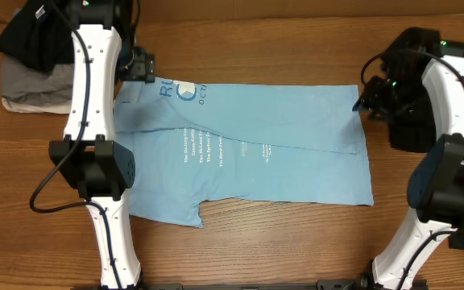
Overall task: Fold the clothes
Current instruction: 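Lay the shirt flat on the table and release both grippers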
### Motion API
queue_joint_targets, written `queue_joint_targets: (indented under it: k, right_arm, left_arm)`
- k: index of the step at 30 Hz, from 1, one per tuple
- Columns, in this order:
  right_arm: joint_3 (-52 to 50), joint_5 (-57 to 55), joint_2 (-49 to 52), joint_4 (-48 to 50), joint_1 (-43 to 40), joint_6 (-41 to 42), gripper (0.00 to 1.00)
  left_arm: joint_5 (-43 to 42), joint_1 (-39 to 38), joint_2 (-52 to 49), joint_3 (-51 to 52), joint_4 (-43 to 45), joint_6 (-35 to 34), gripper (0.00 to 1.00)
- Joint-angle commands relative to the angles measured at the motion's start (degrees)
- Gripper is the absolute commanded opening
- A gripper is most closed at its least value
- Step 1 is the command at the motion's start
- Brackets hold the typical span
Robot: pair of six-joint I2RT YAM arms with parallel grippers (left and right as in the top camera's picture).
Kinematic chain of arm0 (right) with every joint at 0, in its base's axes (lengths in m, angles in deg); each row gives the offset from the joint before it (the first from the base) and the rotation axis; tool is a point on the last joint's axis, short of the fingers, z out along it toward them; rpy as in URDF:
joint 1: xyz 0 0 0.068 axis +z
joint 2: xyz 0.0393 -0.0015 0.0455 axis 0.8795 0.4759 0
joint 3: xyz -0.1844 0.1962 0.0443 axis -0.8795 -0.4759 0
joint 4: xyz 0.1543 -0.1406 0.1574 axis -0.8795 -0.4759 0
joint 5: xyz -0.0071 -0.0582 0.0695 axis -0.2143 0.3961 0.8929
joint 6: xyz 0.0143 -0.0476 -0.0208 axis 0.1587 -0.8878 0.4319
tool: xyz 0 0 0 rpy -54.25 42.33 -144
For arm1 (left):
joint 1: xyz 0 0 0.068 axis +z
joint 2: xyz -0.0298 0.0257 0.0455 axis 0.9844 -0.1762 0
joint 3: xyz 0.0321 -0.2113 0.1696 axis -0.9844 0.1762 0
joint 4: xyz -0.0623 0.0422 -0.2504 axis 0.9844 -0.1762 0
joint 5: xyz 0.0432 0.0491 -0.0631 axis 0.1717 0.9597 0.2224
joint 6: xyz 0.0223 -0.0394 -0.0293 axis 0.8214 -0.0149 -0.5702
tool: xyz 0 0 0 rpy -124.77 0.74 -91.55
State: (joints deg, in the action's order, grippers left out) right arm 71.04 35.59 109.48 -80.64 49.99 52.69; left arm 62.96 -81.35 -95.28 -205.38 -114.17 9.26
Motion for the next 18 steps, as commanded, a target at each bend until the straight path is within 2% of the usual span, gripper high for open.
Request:
queue_joint_targets:
  k: [1,8,14,18]
  right_arm:
    - [4.3,3.1,-7.6,-1.3,-0.2,-0.3,0.50]
    - [4.4,3.7,-20.5,-3.6,0.0,2.5,0.55]
    - [3.5,2.6,-30.6,-7.5,1.0,4.7,0.57]
    - [-2.7,2.5,-38.9,-7.7,1.4,6.7,0.60]
  left_arm:
    - [-1.0,0.0,1.3,-10.2,-2.2,0.4,1.00]
    - [-8.4,-0.1,9.2,-21.0,-2.3,0.3,1.00]
    - [-11.3,-0.5,18.9,-20.8,-2.3,0.2,1.00]
    - [-11.5,-3.2,25.3,-18.6,-2.3,-0.7,1.00]
